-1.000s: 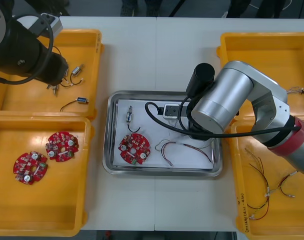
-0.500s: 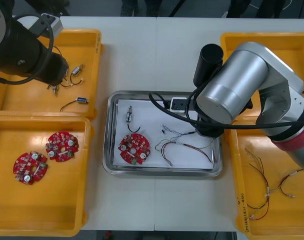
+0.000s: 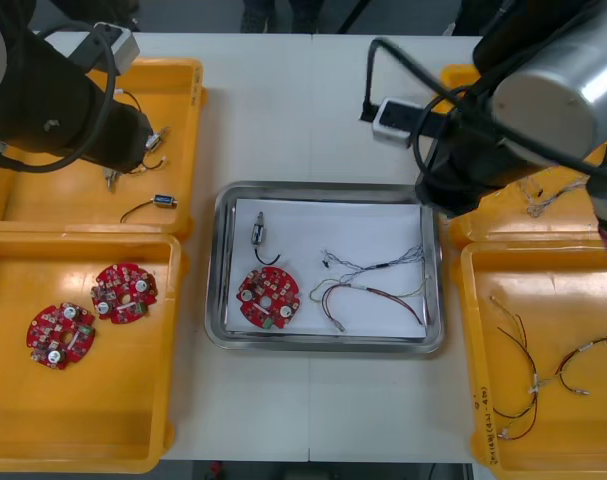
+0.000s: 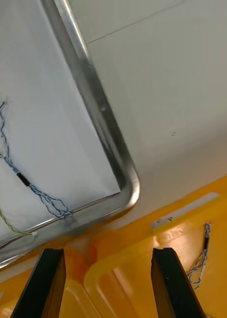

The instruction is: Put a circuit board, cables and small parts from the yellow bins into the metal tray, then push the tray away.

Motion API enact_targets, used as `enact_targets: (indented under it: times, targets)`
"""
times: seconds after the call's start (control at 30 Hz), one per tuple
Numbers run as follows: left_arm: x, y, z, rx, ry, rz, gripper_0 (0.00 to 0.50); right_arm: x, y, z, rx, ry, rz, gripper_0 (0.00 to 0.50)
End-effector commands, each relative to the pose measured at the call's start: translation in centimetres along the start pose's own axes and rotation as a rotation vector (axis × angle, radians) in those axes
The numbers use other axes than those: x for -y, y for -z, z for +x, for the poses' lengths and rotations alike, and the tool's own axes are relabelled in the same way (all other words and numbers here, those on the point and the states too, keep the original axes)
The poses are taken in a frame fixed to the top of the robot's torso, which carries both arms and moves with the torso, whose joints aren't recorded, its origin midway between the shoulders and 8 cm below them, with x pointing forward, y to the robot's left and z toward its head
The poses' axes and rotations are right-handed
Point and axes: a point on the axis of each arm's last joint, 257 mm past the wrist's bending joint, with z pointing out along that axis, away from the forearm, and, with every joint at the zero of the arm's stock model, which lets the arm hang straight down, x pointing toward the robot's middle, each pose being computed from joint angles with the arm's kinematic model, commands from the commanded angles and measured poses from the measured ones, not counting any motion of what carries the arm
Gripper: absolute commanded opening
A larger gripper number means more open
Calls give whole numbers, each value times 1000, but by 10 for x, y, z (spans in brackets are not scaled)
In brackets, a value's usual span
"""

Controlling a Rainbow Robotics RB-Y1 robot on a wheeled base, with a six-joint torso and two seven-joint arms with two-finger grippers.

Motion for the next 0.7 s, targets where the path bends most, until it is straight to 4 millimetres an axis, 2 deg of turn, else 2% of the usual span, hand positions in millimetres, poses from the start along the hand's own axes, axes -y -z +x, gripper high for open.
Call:
enact_targets:
  times: [0.03, 0.13, 0.23, 0.3, 0.53, 0.7]
  targets:
    - [39, -5, 8, -14, 106, 38, 3, 41, 38, -3, 95, -133, 74, 500]
    - [60, -13, 11, -17, 135, 45, 1, 55, 48, 16, 101, -250, 79, 500]
    - [75, -20, 10, -12, 140, 52, 3, 60, 51, 34, 92, -333, 74, 500]
    - [89, -26, 8, -1, 147, 60, 2, 66, 54, 53, 75, -411, 80, 500]
    - [130, -52, 10, 21, 152, 89, 2, 74, 58, 110, 14, -600, 107, 500]
    - [151, -71, 14, 17, 134, 100, 3, 77, 64, 144, -15, -697, 133, 500]
